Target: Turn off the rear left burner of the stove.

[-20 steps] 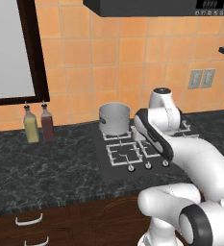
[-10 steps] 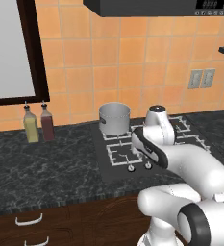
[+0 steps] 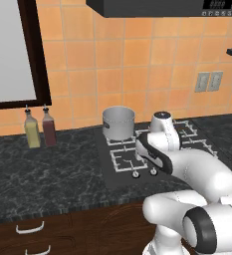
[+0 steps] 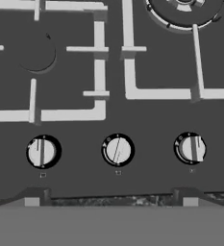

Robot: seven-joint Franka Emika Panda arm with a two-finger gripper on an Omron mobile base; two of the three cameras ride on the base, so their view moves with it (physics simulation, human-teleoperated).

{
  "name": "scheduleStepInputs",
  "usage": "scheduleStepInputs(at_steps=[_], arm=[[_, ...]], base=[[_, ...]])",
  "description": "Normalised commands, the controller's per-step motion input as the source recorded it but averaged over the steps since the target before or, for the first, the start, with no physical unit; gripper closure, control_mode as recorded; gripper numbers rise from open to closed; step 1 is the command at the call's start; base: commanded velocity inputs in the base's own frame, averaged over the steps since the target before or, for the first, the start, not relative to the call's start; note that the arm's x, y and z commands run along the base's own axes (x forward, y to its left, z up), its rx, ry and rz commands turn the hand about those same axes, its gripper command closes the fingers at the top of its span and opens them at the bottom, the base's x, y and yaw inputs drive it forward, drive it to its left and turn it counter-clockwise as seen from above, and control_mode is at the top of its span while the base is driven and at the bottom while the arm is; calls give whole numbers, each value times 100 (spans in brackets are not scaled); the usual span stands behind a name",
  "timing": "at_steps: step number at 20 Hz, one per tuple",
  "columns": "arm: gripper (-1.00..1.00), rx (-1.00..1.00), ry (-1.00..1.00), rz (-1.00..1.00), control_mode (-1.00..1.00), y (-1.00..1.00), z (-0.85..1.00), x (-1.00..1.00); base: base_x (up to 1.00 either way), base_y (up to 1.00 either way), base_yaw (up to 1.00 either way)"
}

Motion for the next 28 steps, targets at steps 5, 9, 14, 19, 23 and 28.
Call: scheduleStepInputs(at_steps=[5,9,14,19,23,28], arm=[[-100,3,1,-5,-100,-8,-8,24],[-100,3,4,-1,-100,-10,-1,4],[-100,0,0,0,-100,0,-19,0],[-100,0,6,-4,-100,0,-16,0],[-100,0,7,-7,-100,0,-13,0],[-100,0,3,-5,-100,0,-8,0]], base=[[0,0,0],[0,0,0],[0,0,0],[0,0,0],[0,0,0],[0,0,0]])
